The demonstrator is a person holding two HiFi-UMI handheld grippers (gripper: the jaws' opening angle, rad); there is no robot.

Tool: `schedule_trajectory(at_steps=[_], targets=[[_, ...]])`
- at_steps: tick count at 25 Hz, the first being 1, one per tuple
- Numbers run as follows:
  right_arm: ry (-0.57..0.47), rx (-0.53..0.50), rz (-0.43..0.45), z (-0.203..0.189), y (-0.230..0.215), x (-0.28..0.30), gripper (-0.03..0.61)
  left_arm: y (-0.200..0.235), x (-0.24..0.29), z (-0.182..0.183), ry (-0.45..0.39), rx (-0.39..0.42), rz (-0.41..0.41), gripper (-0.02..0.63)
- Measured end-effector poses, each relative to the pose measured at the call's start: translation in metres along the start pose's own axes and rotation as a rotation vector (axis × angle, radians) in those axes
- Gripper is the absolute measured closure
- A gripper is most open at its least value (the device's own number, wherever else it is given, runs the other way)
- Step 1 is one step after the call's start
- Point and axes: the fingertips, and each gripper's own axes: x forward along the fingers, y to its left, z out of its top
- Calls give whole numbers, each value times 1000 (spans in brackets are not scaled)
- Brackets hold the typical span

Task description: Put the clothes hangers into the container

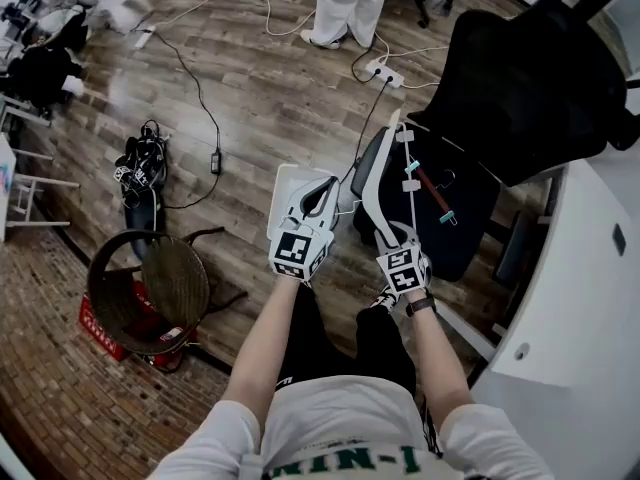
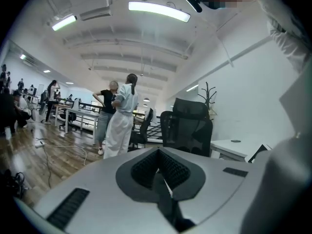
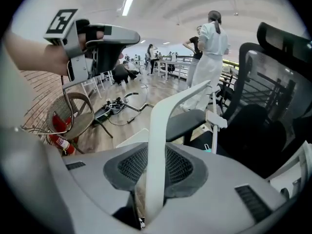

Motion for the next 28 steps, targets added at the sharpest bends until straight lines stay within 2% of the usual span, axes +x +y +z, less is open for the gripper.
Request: schedule_trajectory(at_steps=[5, 15, 21, 28], targets=[[-1, -76, 94, 37, 51, 33, 457, 59, -47, -11, 4, -27, 126, 603], [33, -150, 218, 72, 143, 106, 457, 149, -105, -43, 21, -55, 246, 603], [80, -191, 273, 67, 185, 163, 457, 197, -115, -78, 18, -66, 277, 603], [159, -186, 323, 32, 212, 236, 457, 238, -104, -140, 33, -86, 279, 603]])
